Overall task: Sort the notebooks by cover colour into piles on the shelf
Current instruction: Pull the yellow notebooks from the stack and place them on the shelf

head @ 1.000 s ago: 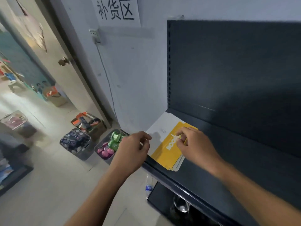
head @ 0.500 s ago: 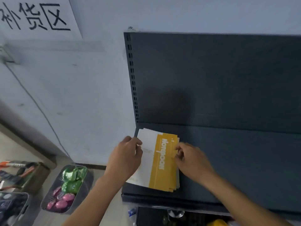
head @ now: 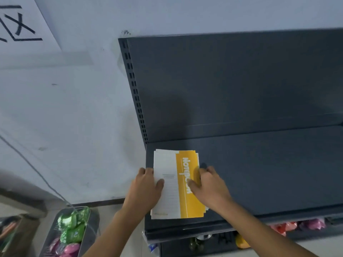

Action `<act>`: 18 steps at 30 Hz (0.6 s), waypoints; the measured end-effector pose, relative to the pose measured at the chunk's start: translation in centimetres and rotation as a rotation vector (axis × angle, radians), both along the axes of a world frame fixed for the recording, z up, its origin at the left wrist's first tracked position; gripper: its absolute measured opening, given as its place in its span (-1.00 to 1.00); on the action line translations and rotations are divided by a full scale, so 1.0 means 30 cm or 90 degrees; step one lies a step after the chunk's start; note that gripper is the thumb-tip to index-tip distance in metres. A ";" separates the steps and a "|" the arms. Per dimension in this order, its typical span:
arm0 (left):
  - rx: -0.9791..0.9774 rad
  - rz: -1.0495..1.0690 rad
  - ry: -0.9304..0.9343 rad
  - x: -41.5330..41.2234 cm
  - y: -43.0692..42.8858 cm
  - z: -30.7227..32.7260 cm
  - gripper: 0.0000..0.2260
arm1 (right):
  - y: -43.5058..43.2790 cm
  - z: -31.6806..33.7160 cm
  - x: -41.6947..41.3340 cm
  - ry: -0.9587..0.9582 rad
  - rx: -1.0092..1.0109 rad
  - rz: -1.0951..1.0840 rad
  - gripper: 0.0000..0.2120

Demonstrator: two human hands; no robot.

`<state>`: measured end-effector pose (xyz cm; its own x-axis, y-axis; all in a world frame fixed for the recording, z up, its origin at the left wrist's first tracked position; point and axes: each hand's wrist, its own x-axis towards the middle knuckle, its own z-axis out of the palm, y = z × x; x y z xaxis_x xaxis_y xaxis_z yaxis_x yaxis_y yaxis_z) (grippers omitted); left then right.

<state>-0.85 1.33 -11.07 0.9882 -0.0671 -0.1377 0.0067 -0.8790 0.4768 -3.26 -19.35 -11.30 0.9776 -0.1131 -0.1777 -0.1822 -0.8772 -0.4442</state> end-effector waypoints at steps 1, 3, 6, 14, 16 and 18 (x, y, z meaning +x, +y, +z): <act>-0.002 0.002 0.000 0.002 0.002 -0.001 -0.69 | 0.006 -0.001 -0.001 -0.007 -0.007 -0.003 -0.63; 0.001 -0.001 0.009 0.004 0.006 0.000 -0.71 | 0.019 -0.008 -0.006 -0.017 -0.008 -0.012 -0.64; 0.009 -0.009 0.021 0.003 0.013 0.003 -0.75 | 0.042 -0.015 -0.020 -0.024 0.002 -0.017 -0.65; 0.024 0.015 0.051 0.023 0.039 0.028 -0.82 | 0.066 -0.020 -0.053 -0.039 -0.007 0.008 -0.60; 0.022 0.022 0.063 0.021 0.043 0.033 -0.82 | 0.071 -0.023 -0.060 -0.051 -0.013 0.011 -0.57; 0.022 0.025 0.081 0.020 0.048 0.042 -0.84 | 0.080 -0.023 -0.062 -0.055 -0.013 0.013 -0.52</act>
